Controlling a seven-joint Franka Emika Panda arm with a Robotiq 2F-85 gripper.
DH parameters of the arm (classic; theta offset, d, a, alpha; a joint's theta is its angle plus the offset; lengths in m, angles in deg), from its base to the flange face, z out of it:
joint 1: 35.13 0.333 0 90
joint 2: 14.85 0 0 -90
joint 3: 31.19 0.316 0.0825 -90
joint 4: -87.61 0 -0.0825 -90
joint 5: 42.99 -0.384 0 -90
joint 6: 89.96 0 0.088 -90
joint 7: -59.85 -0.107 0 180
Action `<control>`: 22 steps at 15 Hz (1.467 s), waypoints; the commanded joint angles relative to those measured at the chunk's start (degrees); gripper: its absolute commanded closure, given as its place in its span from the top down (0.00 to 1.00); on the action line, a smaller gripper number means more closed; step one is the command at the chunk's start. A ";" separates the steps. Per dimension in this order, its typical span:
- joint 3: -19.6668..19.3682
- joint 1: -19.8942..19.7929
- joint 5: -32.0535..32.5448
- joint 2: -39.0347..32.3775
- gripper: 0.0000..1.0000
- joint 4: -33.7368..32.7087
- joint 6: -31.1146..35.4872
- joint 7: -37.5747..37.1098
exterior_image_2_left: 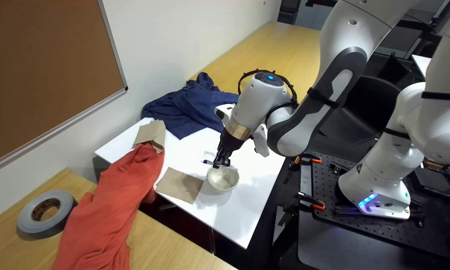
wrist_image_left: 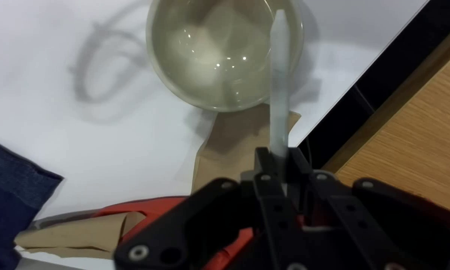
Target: Pick the pen on the table and put it in the bowl
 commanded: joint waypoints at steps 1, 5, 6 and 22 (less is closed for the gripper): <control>4.43 -5.91 1.32 -4.37 0.04 -1.20 3.83 5.56; 9.41 -13.30 3.84 -8.96 0.04 -2.83 4.91 11.15; 10.35 -14.98 4.87 -9.98 0.04 -3.22 4.95 12.51; 13.50 -22.14 16.29 -14.94 0.70 -5.27 4.91 14.66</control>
